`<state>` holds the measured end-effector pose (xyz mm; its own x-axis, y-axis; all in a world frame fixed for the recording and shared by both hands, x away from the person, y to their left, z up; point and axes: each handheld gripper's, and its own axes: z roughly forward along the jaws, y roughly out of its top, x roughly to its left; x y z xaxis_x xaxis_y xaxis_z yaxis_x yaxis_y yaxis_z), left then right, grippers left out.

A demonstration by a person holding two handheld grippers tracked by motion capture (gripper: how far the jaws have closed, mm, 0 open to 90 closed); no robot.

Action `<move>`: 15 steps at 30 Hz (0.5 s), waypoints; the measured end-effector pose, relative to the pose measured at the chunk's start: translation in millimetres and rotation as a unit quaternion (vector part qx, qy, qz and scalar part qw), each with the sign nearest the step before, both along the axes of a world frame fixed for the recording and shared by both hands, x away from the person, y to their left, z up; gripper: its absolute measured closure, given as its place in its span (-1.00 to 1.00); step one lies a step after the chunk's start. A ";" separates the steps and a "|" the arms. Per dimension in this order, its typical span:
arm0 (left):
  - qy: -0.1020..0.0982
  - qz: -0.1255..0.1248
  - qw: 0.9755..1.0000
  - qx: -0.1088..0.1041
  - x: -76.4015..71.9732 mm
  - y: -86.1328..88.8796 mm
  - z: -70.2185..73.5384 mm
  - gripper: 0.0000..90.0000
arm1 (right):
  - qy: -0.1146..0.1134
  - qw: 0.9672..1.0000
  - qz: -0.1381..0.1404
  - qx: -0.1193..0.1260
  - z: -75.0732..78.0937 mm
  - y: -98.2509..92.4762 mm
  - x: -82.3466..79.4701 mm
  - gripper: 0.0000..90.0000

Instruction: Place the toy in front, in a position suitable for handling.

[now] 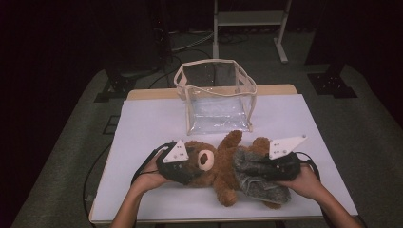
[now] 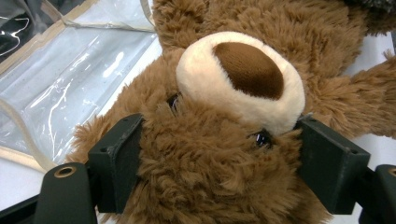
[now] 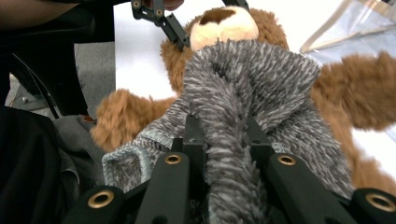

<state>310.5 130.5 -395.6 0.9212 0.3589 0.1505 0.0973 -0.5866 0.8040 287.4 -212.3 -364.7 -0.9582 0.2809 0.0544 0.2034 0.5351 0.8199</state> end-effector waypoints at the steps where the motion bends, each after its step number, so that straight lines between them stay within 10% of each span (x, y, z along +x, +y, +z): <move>1: 0.003 0.001 1.000 0.000 0.0 0.1 0.1 -0.52 | 0.000 1.000 -0.003 0.002 -1.5 -3.7 -2.2 0.68; 15: 0.006 -0.002 1.000 0.000 -0.3 1.5 -1.0 -0.53 | 0.019 0.998 -0.059 0.022 -24.7 -54.3 -29.3 0.68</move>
<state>310.3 132.0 -396.6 0.9246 0.3545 0.1396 0.1041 -0.5875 0.8025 258.1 -266.6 -389.4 -0.9157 0.3881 0.1039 0.2935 0.4697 0.8326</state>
